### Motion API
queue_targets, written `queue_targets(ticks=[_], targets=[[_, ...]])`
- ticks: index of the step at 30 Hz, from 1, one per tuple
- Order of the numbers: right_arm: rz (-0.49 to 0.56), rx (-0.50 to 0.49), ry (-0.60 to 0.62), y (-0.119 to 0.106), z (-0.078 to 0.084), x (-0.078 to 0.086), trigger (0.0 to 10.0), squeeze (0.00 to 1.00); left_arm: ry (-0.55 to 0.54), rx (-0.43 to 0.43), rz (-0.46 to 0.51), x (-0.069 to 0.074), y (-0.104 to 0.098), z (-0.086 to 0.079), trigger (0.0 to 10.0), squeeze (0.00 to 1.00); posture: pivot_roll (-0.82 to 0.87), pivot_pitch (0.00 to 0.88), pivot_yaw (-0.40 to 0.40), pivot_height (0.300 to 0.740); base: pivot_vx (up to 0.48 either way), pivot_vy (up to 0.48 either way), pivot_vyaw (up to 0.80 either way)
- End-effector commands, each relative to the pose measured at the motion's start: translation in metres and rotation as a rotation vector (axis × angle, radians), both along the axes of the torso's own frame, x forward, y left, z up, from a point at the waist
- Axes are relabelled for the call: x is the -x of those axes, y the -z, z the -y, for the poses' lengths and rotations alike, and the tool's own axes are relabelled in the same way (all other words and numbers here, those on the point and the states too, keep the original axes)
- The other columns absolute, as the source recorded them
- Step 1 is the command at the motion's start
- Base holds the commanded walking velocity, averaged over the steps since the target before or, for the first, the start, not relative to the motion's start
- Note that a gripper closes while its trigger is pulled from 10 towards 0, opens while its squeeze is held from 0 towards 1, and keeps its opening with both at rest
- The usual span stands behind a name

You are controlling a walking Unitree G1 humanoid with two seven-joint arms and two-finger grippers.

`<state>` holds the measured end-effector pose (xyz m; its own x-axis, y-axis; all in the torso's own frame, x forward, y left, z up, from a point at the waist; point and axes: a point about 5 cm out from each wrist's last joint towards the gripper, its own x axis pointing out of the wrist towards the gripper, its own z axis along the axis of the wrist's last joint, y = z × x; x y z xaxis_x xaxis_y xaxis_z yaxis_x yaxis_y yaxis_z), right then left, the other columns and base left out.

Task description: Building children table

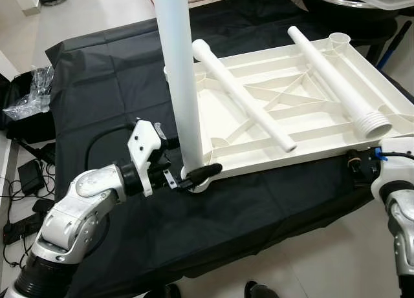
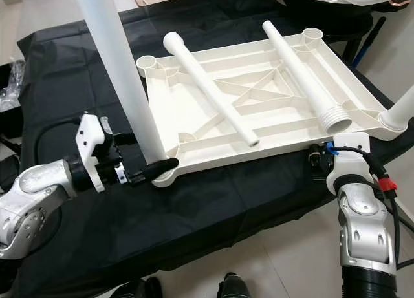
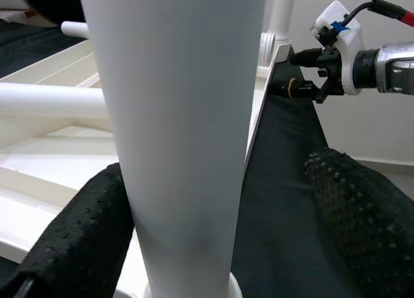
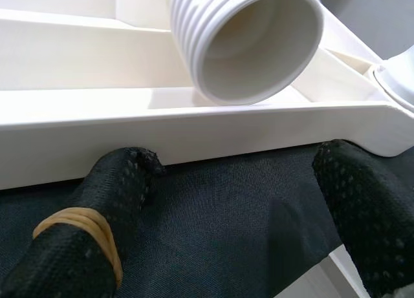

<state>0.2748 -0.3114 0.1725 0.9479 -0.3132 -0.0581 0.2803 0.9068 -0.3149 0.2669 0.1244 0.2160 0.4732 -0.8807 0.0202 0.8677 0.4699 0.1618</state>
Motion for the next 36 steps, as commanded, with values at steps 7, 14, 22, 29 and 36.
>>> queue_targets(ticks=[7,14,22,29,36], targets=[[0.020,-0.010,-0.037,0.000,-0.005,0.000,10.0,0.00,0.068,-0.017,-0.028,0.009,0.000,0.001,10.0,1.00,-0.02,0.224,0.042,0.740,0.000,0.000,0.00],[0.101,-0.112,-0.355,-0.022,-0.048,-0.004,10.0,0.00,0.119,0.019,-0.037,0.017,-0.007,-0.002,10.0,1.00,-0.03,0.220,0.039,0.740,0.000,0.000,0.00],[0.130,-0.148,-0.551,-0.040,-0.077,-0.003,10.0,0.00,0.115,0.016,-0.029,0.020,-0.008,-0.005,10.0,1.00,-0.04,0.218,0.036,0.740,0.000,0.000,0.00],[0.144,-0.148,-0.600,-0.049,-0.085,-0.006,10.0,0.00,0.155,0.020,-0.042,0.027,-0.008,-0.005,10.0,0.00,-0.04,0.217,0.030,0.740,0.000,0.000,0.00],[0.165,-0.143,-0.661,-0.061,-0.099,-0.016,10.0,0.00,0.111,0.025,-0.035,0.024,-0.007,-0.008,10.0,0.00,-0.03,0.213,0.024,0.740,0.000,0.000,0.00]])
